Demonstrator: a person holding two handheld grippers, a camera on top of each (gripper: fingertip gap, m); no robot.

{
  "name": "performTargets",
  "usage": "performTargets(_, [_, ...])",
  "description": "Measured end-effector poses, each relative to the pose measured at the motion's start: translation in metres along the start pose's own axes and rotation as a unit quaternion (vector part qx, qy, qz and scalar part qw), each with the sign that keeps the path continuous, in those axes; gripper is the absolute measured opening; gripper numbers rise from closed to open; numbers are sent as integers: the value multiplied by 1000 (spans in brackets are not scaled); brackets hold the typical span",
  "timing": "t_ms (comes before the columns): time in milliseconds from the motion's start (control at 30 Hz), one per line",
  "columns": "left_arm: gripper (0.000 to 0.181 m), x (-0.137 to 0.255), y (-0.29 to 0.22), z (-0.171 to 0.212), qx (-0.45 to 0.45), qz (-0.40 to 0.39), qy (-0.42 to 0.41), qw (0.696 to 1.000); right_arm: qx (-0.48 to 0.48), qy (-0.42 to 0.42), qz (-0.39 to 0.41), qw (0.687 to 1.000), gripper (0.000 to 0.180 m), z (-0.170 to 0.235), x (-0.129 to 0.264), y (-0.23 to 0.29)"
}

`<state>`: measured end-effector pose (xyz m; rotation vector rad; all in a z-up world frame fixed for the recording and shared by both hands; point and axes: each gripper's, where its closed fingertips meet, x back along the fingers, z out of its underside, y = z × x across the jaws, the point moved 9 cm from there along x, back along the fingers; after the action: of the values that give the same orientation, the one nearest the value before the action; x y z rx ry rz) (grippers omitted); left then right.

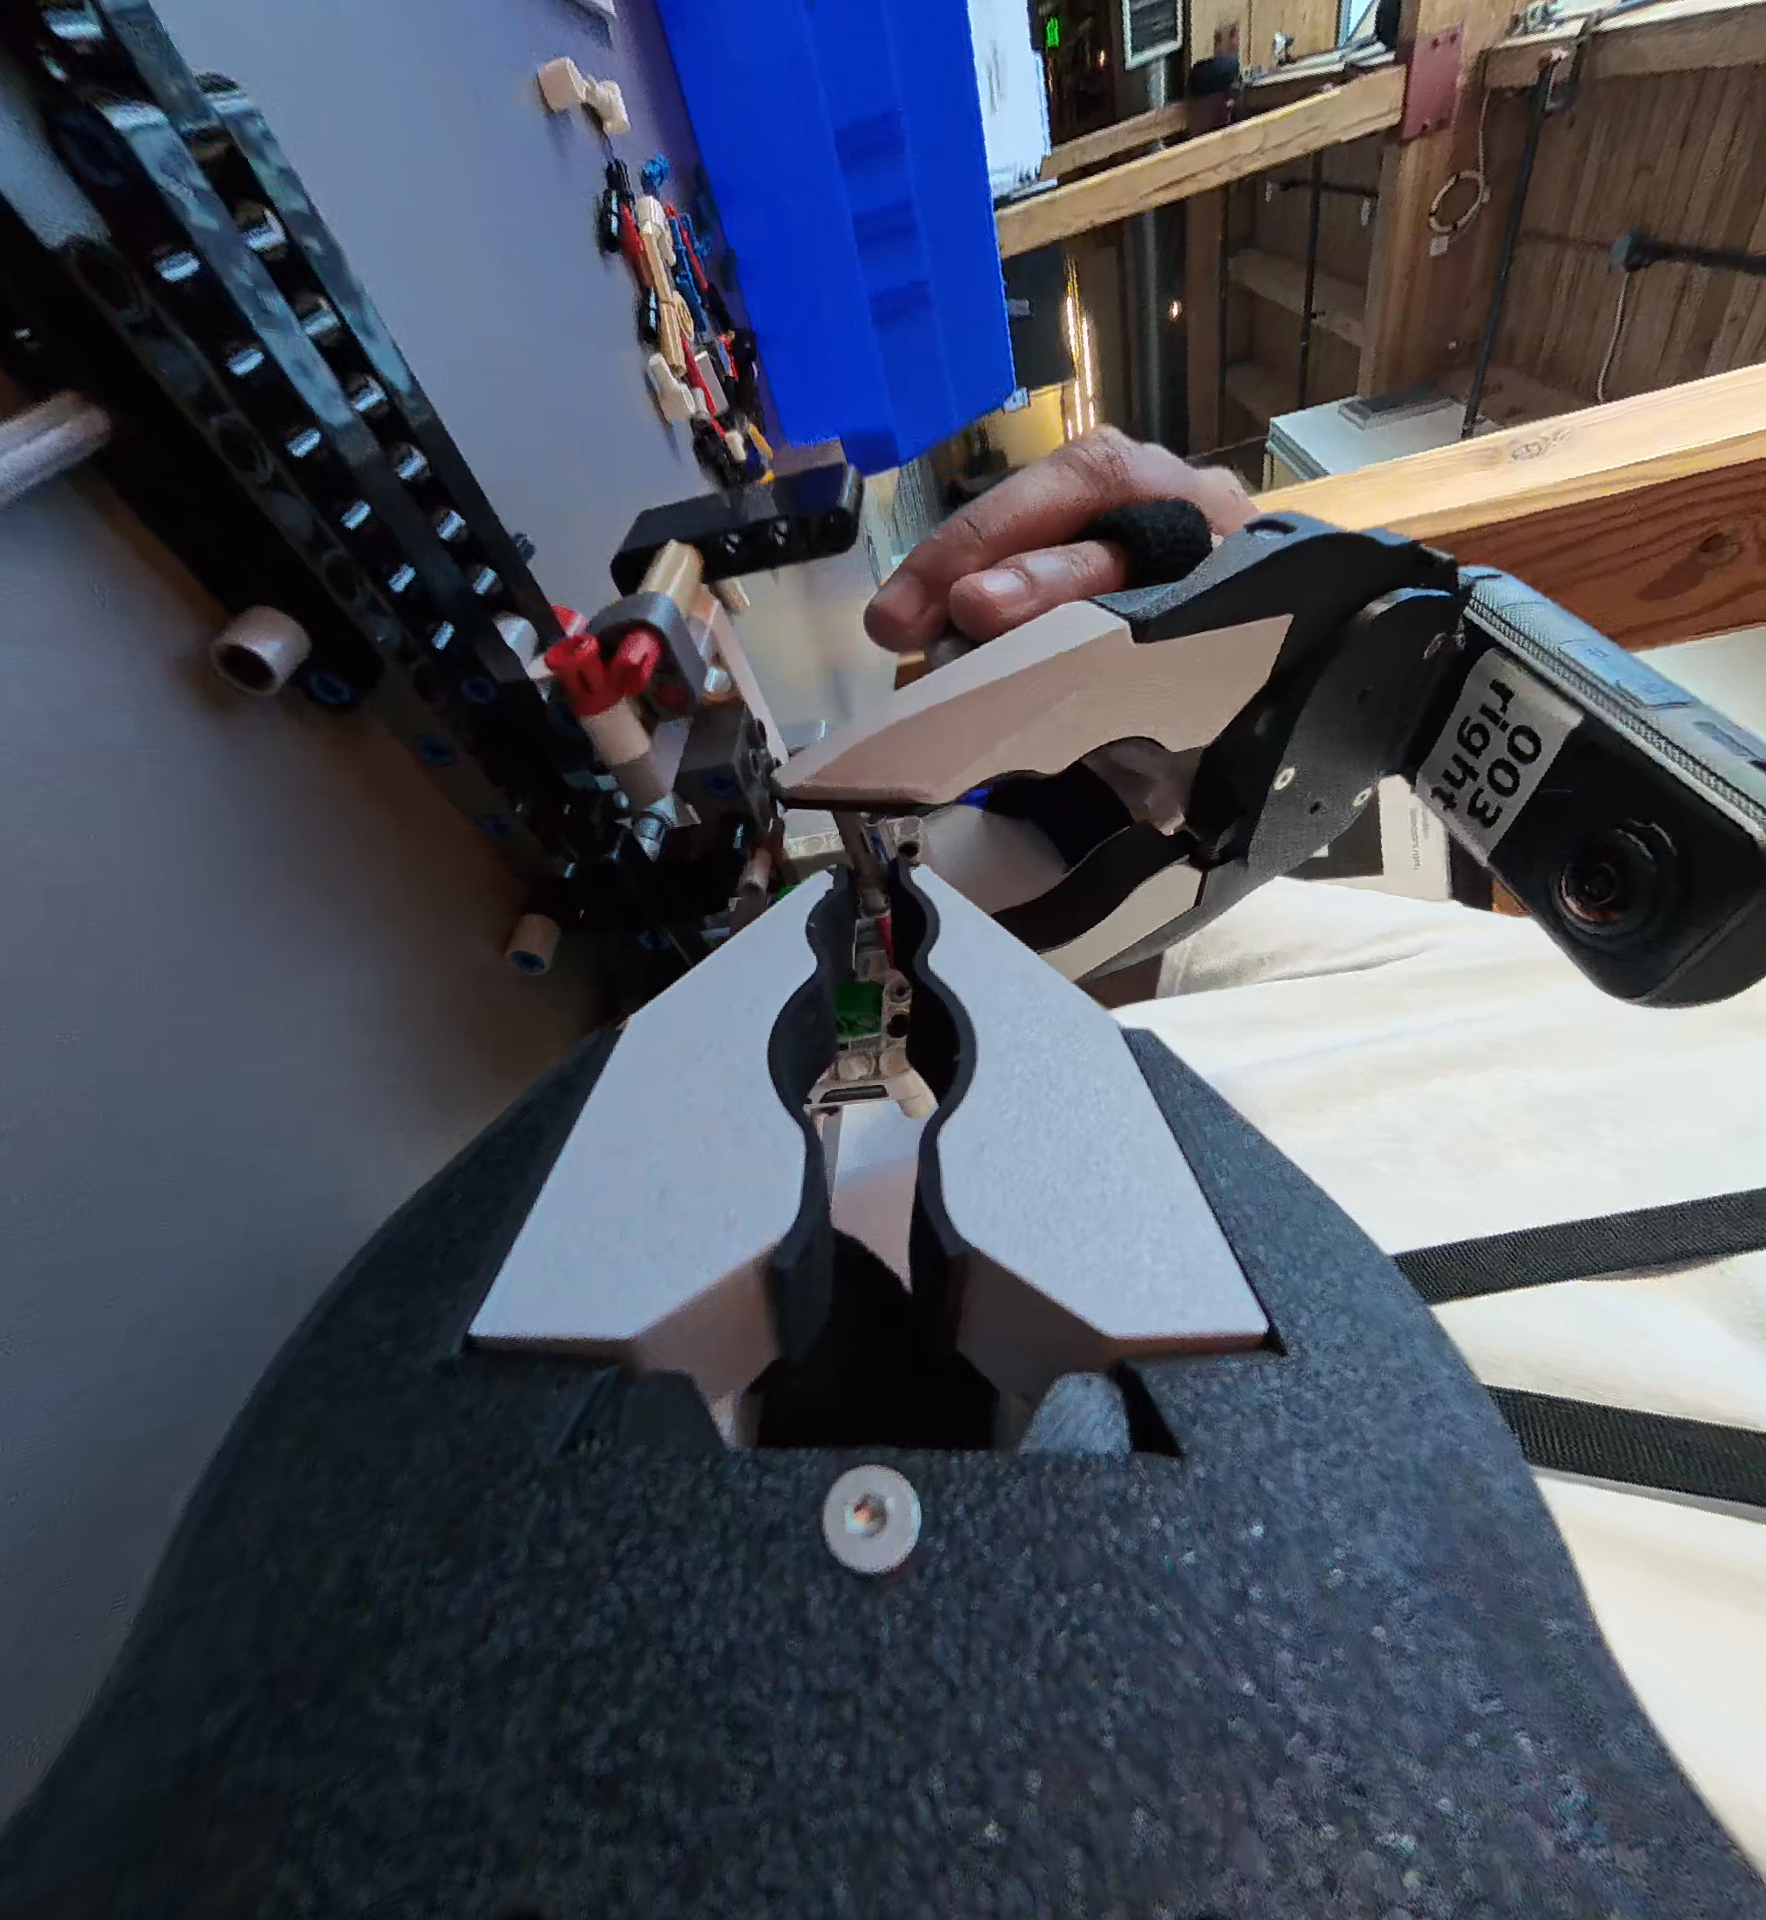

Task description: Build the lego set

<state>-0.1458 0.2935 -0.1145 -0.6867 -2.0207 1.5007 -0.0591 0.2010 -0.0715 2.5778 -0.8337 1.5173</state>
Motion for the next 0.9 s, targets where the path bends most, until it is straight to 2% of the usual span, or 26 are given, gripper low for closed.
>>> performTargets(367, [4,0,-5,8,-18,-27,-52,998,29,14,8,999,58,-2,1,0])
performTargets(900, [2,-4,-5,13,-7,-17,-72,997,38,37,3,999,60,-3,1,2])
